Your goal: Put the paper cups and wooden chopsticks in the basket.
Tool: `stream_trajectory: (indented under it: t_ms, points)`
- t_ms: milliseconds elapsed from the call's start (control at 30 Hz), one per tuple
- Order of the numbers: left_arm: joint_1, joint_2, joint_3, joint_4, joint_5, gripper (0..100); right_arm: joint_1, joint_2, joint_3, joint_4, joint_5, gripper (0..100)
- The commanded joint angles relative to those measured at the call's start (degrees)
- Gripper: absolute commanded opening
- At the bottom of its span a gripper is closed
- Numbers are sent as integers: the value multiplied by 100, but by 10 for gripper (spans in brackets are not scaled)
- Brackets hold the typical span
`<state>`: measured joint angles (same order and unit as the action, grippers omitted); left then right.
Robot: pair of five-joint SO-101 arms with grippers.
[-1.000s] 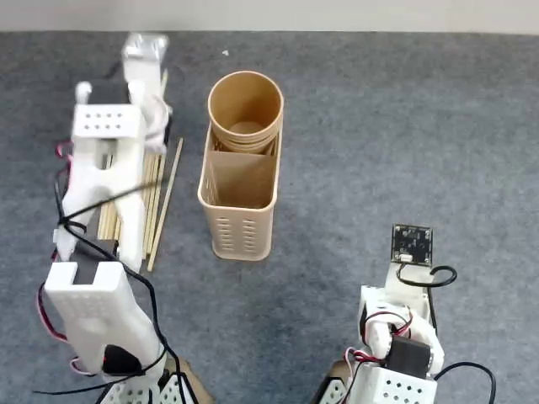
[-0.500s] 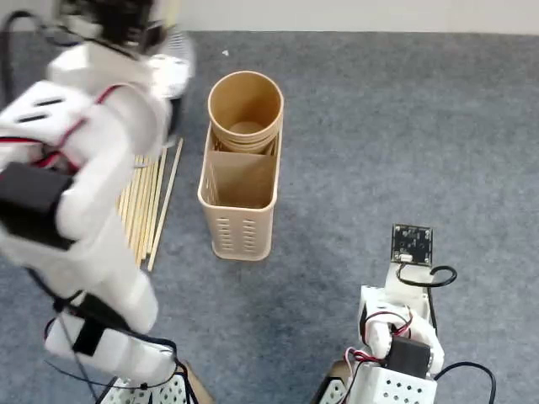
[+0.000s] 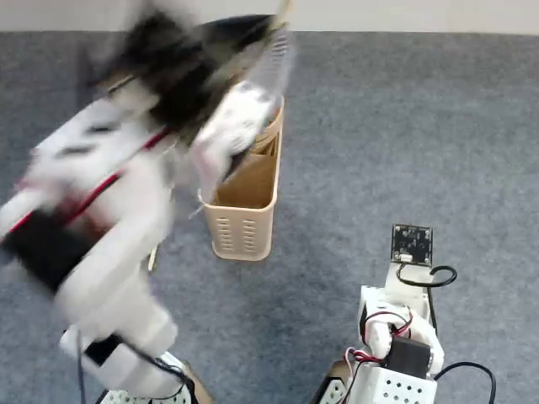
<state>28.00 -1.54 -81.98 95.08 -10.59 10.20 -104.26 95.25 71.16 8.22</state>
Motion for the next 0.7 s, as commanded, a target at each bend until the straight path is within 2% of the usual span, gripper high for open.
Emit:
stream_trajectory:
  t_ms: [0,133,300,400,533,667]
  points:
    - [-620,-488,-163,510,-70,4,40,-66,778,22,-62,5]
    - [-1314,-857,119,607,-44,4,40,-66,778,22,-62,5]
    - [-1358,-1921,1745,615,-35,4,40,-66,778,22,-62,5]
    - [-1367,-3099,3626,607,387,4,40,-66,778,22,-62,5]
    - [-1596,-4980,6730,457,475,4,40,-66,778,22,-62,5]
    - [-2176,-6387,9552,-1143,466,5,40,-66,778,22,-62,5]
